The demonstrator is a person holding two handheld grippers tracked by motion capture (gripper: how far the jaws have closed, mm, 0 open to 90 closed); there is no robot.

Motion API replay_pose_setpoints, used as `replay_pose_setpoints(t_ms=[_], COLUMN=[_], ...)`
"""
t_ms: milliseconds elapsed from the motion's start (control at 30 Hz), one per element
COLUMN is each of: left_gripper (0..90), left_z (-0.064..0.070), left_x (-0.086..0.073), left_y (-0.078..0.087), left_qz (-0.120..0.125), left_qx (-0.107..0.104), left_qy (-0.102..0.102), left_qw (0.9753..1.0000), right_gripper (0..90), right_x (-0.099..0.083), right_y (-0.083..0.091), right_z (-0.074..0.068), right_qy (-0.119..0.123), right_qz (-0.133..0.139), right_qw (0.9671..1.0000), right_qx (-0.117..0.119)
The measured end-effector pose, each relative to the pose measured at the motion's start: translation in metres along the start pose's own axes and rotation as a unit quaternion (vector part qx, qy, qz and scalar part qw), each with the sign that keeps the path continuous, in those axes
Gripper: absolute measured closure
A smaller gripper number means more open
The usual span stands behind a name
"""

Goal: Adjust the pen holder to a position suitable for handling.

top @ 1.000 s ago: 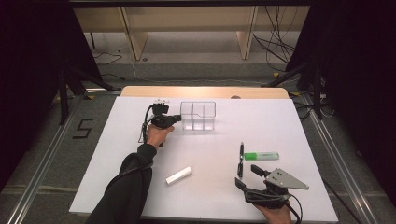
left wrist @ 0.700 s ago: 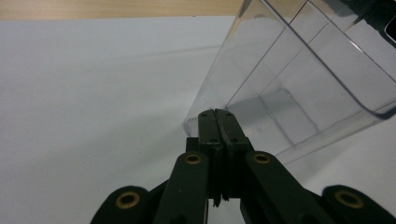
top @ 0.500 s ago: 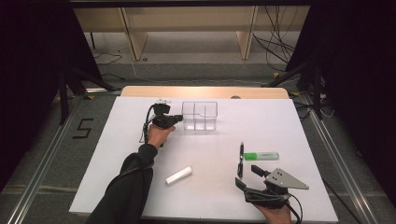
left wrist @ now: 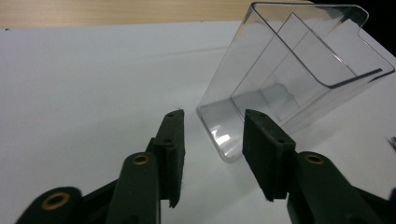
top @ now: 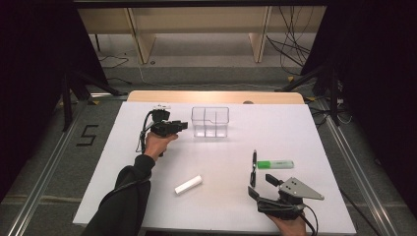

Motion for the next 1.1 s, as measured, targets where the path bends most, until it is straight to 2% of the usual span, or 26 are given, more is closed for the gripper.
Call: replay_pose_setpoints(t_ms=[67, 200, 267, 367, 533, 633, 833, 1100], left_gripper=[48.2, 39.6, 36.5, 32.0, 28.4, 26.7, 25.1, 22.4], left_z=[-0.001, -0.001, 0.0, 0.001, 0.003, 0.007, 0.016, 0.028], left_x=[-0.002, -0.008, -0.011, -0.017, -0.024, -0.028, -0.037, -0.054], left_y=[0.006, 0.017, 0.022, 0.029, 0.042, 0.047, 0.058, 0.07], left_qz=[-0.004, -0.003, -0.003, -0.01, 0.0, -0.004, 0.003, 0.011], left_qx=[0.0, -0.008, -0.012, -0.007, -0.021, -0.029, -0.048, -0.073], left_qy=[0.007, 0.016, 0.019, 0.012, 0.018, 0.007, -0.012, -0.025], left_qw=[1.0, 0.9998, 0.9997, 0.9999, 0.9996, 0.9995, 0.9988, 0.997], right_gripper=[24.3, 24.5, 24.6, 24.8, 25.2, 25.2, 25.2, 25.1], right_x=[0.0, -0.001, -0.001, -0.001, -0.002, -0.002, -0.004, -0.003], right_y=[0.0, -0.001, -0.001, -0.002, -0.003, -0.004, -0.006, -0.007], right_z=[0.001, 0.002, 0.003, 0.004, 0.006, 0.007, 0.008, 0.008], right_qy=[-0.003, -0.009, -0.011, -0.016, -0.027, -0.029, -0.03, -0.027], right_qz=[-0.002, -0.009, -0.011, -0.014, -0.016, -0.017, -0.023, -0.034], right_qw=[1.0, 0.9998, 0.9997, 0.9995, 0.999, 0.9988, 0.9984, 0.9979], right_qx=[-0.003, -0.013, -0.017, -0.022, -0.032, -0.036, -0.041, -0.048])
Point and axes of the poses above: each handheld gripper's, and its own axes: y roughly backward along the jaws, x roughly out of its top, z roughly to its right, the point moved 3 cm from there along -y, roughly forward along the jaws, and after that the axes turned 11 degrees about y, right-handed, at the moved point
